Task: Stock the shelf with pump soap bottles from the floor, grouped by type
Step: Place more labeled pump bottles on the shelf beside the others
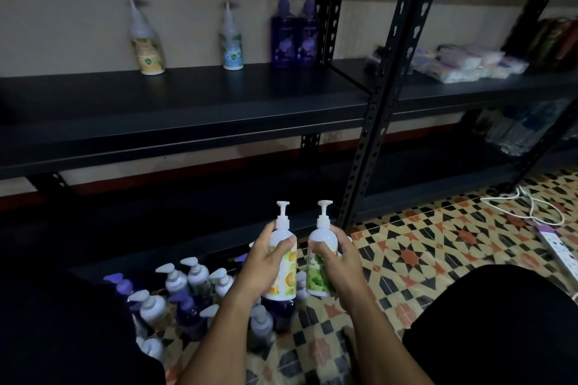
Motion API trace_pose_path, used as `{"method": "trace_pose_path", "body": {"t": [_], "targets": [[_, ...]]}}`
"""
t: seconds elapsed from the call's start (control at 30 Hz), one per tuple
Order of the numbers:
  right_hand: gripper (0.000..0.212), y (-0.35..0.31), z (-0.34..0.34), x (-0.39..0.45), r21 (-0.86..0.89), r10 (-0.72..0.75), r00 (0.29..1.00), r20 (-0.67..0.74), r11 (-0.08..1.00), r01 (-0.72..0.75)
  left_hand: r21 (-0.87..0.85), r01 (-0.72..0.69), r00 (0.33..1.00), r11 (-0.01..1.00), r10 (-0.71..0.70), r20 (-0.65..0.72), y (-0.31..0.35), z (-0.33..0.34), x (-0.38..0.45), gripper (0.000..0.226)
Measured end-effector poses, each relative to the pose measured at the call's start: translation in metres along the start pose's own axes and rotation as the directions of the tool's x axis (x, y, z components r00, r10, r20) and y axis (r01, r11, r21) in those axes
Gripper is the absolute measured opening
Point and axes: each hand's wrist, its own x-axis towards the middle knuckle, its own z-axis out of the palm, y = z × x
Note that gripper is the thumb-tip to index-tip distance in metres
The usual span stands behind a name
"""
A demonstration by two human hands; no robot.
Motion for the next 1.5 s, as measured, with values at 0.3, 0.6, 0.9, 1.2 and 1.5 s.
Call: {"method": "trace_pose_path", "body": {"t": [0.3,0.6,0.9,1.2,1.5], "targets": [[0.063,0.007,0.004,0.001,-0.088,-0.079,0.997,-0.022,0.993,0.076,-0.01,-0.024,0.985,1.0,0.022,-0.173,-0.01,0.015,-0.008,0.072],[0.059,0.005,-0.009,0.002,0.163,-0.068,0.991,-0.116,0.983,0.086,-0.168,0.004,0.991,0.986,-0.026,-0.129,-0.004,0.004,-0.005,0.056],[0.046,-0.001,-0.005,0.003,0.172,-0.144,0.989,-0.016,0.974,0.145,-0.237,-0.015,0.998,0.971,0.0,-0.063,0.007,0.01,-0.013,0.043],[0.069,-0.004,0.004,0.007,0.128,-0.209,0.978,-0.017,0.969,0.209,-0.093,-0.169,0.962,0.981,0.144,-0.232,0.013,0.009,-0.005,0.057],[0.061,-0.082,0.04,0.02,0.195,-0.402,0.916,0.0,0.898,0.394,0.051,-0.358,0.888,0.932,0.357,-0.289,0.09,-0.038,0.025,0.037]]}}
